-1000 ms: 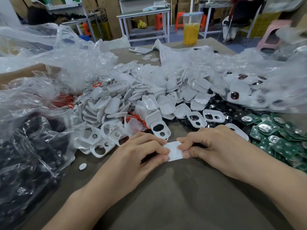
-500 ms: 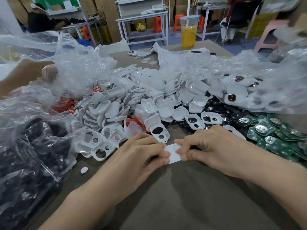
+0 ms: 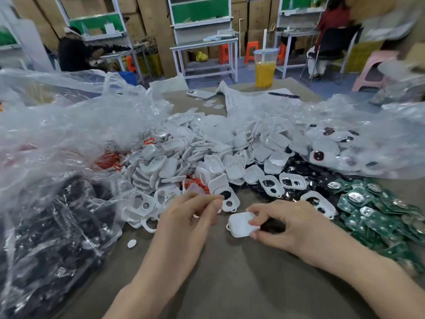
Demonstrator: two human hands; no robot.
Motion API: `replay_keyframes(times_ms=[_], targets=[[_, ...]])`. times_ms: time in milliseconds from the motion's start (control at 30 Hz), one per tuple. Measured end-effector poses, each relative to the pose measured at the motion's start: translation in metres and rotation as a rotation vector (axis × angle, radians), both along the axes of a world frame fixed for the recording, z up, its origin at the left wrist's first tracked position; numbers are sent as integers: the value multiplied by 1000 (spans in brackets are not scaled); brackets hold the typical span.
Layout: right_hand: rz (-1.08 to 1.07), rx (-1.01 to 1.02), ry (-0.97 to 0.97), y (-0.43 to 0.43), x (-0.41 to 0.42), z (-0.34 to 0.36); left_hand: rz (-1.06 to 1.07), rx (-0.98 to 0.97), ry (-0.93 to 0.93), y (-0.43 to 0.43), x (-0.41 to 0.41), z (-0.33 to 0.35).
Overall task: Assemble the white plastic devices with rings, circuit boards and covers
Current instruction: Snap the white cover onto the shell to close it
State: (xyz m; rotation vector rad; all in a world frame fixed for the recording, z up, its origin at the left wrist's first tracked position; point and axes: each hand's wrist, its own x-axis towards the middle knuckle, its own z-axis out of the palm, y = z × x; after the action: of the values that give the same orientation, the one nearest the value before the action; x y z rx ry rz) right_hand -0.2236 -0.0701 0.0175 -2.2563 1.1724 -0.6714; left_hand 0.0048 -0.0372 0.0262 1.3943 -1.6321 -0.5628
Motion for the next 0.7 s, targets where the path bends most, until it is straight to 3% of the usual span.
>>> replay_keyframes(times_ms=[67,167,300,400,700], targets=[[-37,13,-113,-1,-4,2,22,94,210,-3,-6,6],[-122,-3,-261,-3,-9,6,-18,294,304,-12,-14,10],[-148,-65,-270,-4,-4,8,-175,429,533,-25,-26,9],[-149,-78,-254,-6,1,7,-167,459,678,-30,-27,2],[-142,-96,-181,-10,6,2,-86,478,625,-31,-22,-7]])
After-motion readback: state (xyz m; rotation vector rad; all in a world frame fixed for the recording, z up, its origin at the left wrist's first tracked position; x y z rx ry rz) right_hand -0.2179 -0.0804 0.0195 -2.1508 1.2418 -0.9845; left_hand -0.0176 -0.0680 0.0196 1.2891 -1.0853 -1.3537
